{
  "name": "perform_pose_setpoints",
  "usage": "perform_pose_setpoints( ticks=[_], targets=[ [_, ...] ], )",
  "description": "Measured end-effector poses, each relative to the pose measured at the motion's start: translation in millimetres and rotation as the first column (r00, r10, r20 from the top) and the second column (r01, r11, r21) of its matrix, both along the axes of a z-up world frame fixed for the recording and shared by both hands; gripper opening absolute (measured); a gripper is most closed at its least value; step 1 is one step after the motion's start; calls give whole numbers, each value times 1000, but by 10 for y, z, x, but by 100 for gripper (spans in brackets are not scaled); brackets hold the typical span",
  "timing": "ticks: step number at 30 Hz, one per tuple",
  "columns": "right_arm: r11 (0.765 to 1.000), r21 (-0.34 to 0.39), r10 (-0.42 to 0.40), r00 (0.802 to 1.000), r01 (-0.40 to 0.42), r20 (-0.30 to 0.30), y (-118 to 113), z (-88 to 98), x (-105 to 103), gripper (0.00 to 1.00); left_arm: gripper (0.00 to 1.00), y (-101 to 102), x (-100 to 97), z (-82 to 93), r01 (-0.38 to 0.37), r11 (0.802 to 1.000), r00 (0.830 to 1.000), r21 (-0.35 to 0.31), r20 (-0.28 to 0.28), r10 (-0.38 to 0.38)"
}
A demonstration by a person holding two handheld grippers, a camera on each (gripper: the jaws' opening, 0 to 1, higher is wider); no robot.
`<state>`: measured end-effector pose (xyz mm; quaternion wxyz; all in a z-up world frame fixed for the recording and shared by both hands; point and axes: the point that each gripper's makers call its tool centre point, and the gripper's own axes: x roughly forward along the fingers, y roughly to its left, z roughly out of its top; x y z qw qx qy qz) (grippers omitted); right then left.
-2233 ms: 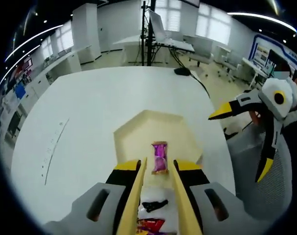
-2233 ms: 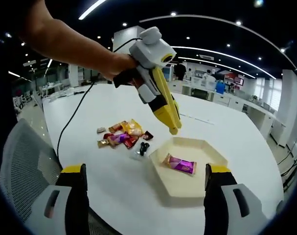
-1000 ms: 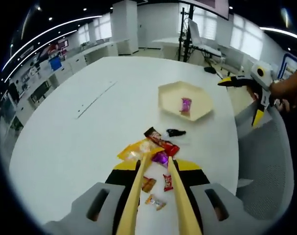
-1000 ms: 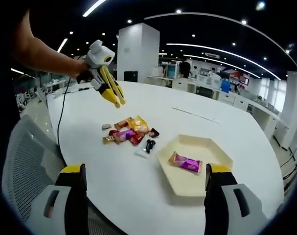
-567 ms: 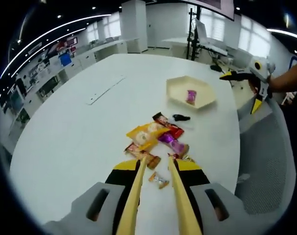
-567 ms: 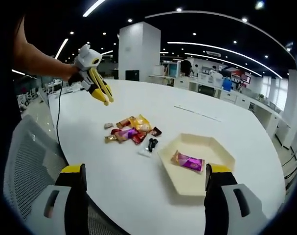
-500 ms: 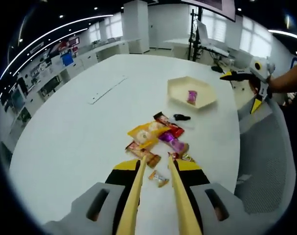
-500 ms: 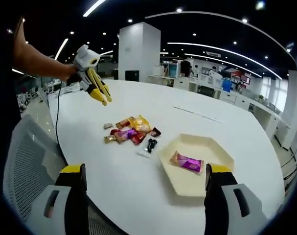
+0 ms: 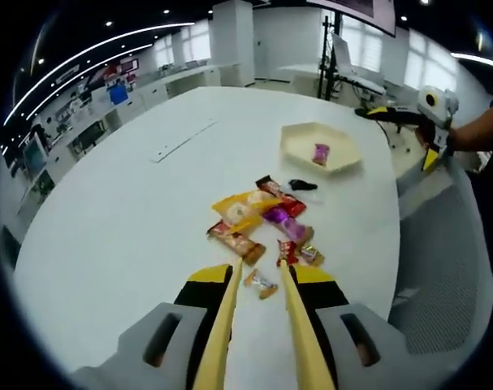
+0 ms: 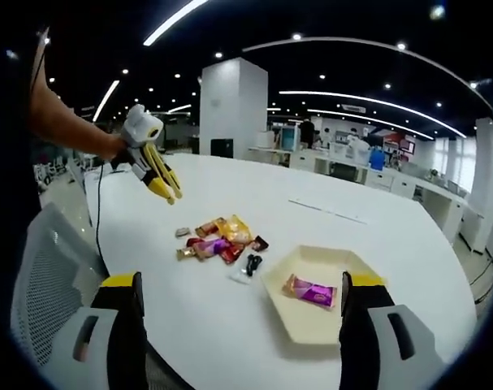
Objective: Place the target food into the container with the food tongs after gripping and lifting it, then release it inside without dropping or visibly crushing the food.
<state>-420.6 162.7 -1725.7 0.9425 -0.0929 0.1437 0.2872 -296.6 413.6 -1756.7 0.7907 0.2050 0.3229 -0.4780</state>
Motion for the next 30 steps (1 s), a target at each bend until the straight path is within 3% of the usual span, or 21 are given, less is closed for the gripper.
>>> perform_pose_setpoints(
  ticks=[15, 21, 30],
  targets=[
    [1000, -10, -9, 1000, 9, -9, -16, -27, 14, 100, 23, -24, -15, -286, -21, 999, 1000, 39, -3, 21],
    [1000, -9, -16, 1000, 15, -14, -27, -33, 19, 100, 22, -1, 40, -410, -64, 996, 998, 68, 5, 64],
    [1000, -7, -24, 1000, 24, -17, -44, -38, 27, 99, 22, -22, 69, -596, -135, 987, 990, 83, -29, 138]
  ],
)
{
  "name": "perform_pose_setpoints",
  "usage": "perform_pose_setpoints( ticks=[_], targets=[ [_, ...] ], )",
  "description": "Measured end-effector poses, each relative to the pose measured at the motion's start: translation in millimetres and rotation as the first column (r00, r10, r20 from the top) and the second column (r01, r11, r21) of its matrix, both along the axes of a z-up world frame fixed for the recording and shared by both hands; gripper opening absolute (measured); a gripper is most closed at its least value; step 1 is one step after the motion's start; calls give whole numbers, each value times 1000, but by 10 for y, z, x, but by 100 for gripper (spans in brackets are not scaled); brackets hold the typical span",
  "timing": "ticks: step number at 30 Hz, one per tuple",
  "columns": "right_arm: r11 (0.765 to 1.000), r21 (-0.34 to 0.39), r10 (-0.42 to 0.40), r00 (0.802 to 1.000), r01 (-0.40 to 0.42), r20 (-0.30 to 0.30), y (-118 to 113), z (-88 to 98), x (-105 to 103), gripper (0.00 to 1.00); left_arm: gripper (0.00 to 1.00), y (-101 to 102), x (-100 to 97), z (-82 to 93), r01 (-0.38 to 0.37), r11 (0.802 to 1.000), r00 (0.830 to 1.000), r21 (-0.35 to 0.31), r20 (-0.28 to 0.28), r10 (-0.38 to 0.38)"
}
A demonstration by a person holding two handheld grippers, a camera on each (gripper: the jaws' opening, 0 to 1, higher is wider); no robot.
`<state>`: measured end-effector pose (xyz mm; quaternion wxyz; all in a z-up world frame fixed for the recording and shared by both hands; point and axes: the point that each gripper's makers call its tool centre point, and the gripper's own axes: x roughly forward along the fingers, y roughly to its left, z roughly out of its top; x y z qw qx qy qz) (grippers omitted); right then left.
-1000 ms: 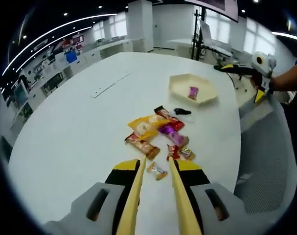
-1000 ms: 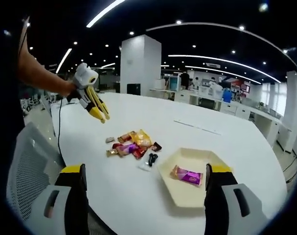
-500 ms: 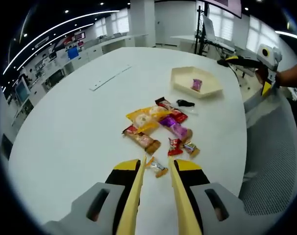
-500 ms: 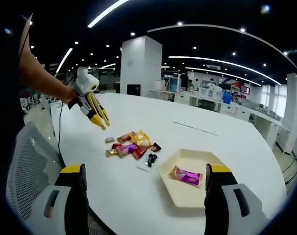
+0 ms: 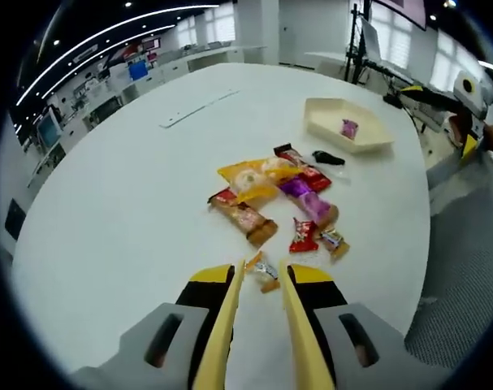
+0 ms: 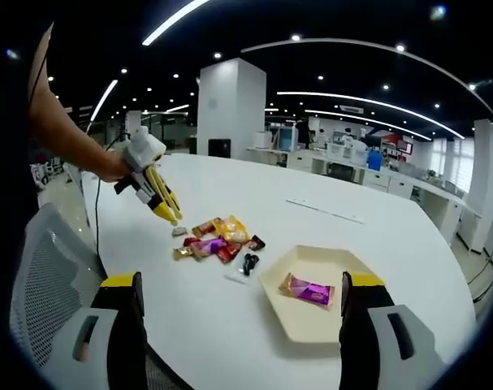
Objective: Place the target food into the container with the food tongs after gripping and lifting it, then release it inside without dropping or visibly crushing the food.
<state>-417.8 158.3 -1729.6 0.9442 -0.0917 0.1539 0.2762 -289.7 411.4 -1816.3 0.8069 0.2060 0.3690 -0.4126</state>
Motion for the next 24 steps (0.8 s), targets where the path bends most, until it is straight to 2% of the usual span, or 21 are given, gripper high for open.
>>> perform_pose_setpoints(
  ticks=[10, 24],
  targets=[
    [1000, 3, -6, 1000, 6, -10, -15, -15, -1, 99, 22, -9, -3, -131, -36, 999, 999, 23, -25, 36],
    [1000, 2, -7, 1000, 7, -15, -18, -20, -4, 99, 22, -57, -15, -170, -72, 997, 996, 15, -59, 73]
  ],
)
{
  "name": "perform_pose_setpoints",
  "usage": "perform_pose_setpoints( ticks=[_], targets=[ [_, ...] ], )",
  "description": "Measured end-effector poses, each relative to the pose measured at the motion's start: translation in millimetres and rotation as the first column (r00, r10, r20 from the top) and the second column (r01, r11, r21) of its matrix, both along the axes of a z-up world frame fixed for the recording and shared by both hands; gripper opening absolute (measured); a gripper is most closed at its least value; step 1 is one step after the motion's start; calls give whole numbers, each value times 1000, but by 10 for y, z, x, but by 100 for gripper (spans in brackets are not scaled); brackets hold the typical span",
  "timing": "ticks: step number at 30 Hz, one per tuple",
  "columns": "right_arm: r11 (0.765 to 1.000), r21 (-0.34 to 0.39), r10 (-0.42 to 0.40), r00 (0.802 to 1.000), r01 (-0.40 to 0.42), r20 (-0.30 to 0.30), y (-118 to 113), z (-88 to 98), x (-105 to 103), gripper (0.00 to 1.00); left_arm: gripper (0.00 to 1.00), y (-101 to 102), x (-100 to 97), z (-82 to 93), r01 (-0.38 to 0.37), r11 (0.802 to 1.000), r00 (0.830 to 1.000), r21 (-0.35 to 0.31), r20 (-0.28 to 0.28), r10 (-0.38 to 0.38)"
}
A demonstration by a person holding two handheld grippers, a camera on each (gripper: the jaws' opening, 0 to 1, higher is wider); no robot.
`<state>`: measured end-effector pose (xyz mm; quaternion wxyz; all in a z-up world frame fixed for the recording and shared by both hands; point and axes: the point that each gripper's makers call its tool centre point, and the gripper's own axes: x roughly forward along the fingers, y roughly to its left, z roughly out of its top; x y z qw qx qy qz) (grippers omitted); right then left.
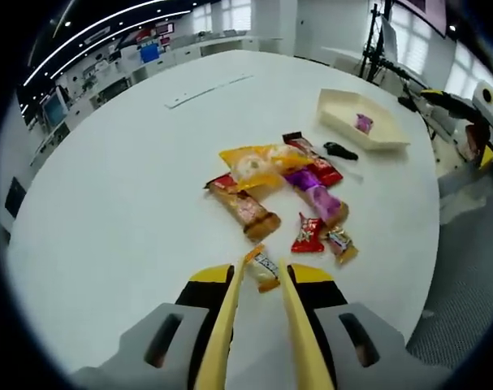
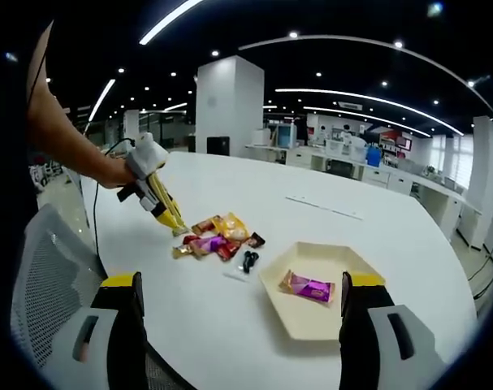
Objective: Place the target food into the container with the food tongs after gripping and lifting it, then release it inside without dropping or visibly crushing the food.
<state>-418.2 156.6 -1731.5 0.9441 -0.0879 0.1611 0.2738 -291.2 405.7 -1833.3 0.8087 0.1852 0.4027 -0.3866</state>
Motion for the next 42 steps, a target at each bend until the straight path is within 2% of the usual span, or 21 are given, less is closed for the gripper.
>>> perform_pose_setpoints(
  ticks=[4, 5, 7, 8, 15, 21, 23, 33, 35, 39, 40, 42],
  targets=[
    [1000, -1, 1, 1000, -1, 0, 3, -2, -1, 99, 21, -43, -77, -85, 26, 999, 1000, 30, -9, -26],
    [1000, -2, 0, 1000, 0, 0, 2, -2, -1, 99, 20, -33, -23, -50, 28, 999, 999, 46, 26, -29],
    [1000, -2, -2, 1000, 2, 0, 0, -2, -1, 99, 18, -56, -46, -55, 34, 998, 999, 47, 6, -35],
    [1000, -2, -2, 1000, 2, 1, 0, -1, -1, 99, 17, -60, -38, -51, 57, 997, 998, 55, 22, -58],
    [1000, 0, 0, 1000, 0, 2, 6, 2, -1, 99, 16, -55, -36, -38, 72, 995, 996, 75, 44, -75],
    [1000, -6, 8, 1000, -8, 0, 16, -10, -6, 99, 16, -43, -50, -2, 93, 993, 995, 77, 38, -96],
    [1000, -3, 7, 1000, -7, 1, 13, -7, -5, 99, 16, -41, -65, 4, 100, 993, 995, 69, 22, -102],
    [1000, -3, 10, 1000, -10, -2, 15, -12, -10, 99, 16, -74, -27, 154, 107, 994, 994, 25, 13, -107],
    [1000, -5, 9, 1000, -9, -1, 11, -12, -10, 99, 16, -98, -3, 190, 115, 993, 993, 15, 26, -115],
    [1000, -3, 6, 1000, -6, -1, 7, -9, -10, 99, 17, -123, 6, 228, 106, 994, 994, 0, 11, -106],
    [1000, -2, 7, 1000, -7, -2, 9, -8, -11, 99, 17, -162, -15, 248, 115, 993, 993, -24, -1, -115],
    [1000, -2, 8, 1000, -8, -4, 10, -11, -13, 99, 17, -151, 17, 256, 104, 994, 995, -16, 9, -103]
  ],
)
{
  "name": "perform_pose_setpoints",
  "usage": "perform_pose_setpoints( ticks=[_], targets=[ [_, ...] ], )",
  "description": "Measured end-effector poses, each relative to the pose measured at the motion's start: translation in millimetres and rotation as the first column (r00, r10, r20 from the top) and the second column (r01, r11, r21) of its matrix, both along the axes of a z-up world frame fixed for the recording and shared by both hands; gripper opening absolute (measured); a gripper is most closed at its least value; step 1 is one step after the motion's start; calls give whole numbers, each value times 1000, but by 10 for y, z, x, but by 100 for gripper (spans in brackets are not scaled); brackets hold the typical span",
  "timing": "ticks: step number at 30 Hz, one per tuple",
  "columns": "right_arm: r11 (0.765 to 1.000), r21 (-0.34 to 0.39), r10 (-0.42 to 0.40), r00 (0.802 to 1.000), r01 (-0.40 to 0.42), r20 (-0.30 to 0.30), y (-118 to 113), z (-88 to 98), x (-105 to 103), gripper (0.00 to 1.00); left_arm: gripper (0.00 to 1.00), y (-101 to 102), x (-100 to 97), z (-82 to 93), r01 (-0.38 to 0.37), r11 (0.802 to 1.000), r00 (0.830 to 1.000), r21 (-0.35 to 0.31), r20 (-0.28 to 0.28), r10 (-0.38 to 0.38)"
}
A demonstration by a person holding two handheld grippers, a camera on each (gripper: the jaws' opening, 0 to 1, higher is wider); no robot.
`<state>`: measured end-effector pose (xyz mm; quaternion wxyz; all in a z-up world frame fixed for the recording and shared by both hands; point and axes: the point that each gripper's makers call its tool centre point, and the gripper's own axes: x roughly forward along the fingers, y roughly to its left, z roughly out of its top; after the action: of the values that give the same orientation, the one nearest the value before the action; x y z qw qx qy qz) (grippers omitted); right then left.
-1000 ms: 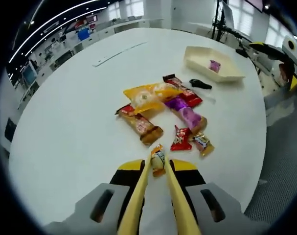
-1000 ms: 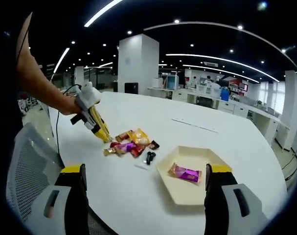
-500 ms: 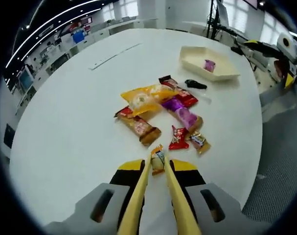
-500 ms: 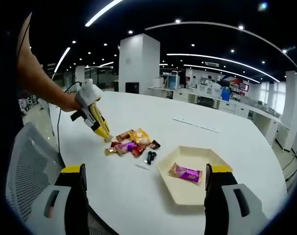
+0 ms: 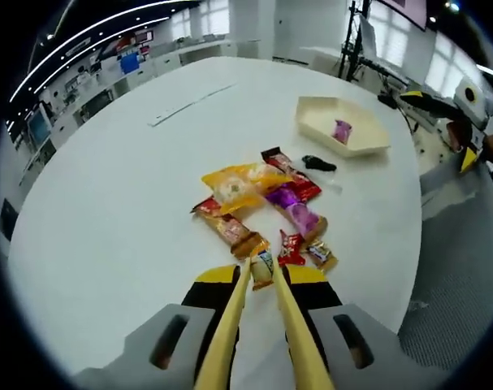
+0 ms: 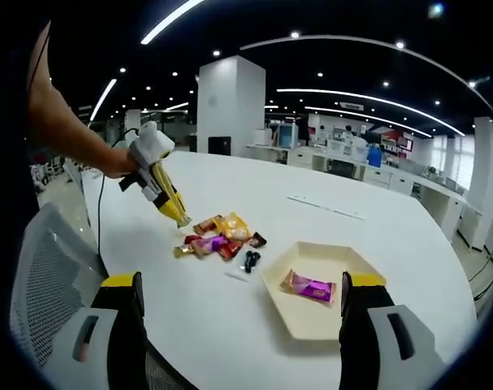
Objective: Place the target food into the container with the food tongs after gripping and lifting it, then release it inside without dropping or visibly crushing the food.
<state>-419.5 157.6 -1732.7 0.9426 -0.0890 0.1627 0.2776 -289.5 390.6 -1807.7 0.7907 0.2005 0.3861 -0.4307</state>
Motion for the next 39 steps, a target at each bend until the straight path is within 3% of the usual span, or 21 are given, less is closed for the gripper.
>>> perform_pose_setpoints(
  ticks=[9, 17, 31, 34, 39],
  targets=[
    [1000, -4, 0, 1000, 0, 0, 2, -2, -6, 99, 16, -45, 17, 67, 18, 1000, 1000, -7, 9, -18],
    [1000, -17, 1, 1000, -1, 4, 0, -4, -1, 99, 16, -239, 26, 193, 52, 998, 999, -30, 15, -51],
    [1000, -17, -9, 1000, 9, 10, -14, 10, 12, 98, 16, -791, 79, 394, 135, 989, 991, -55, 32, -133],
    [999, -40, -7, 1000, 7, 2, -23, -25, 12, 96, 16, -974, 92, 461, 150, 986, 988, -75, 36, -148],
    [1000, -20, -12, 1000, 12, 5, -28, -3, 16, 97, 15, -1226, 78, 523, 196, 977, 980, -83, 38, -194]
  ],
)
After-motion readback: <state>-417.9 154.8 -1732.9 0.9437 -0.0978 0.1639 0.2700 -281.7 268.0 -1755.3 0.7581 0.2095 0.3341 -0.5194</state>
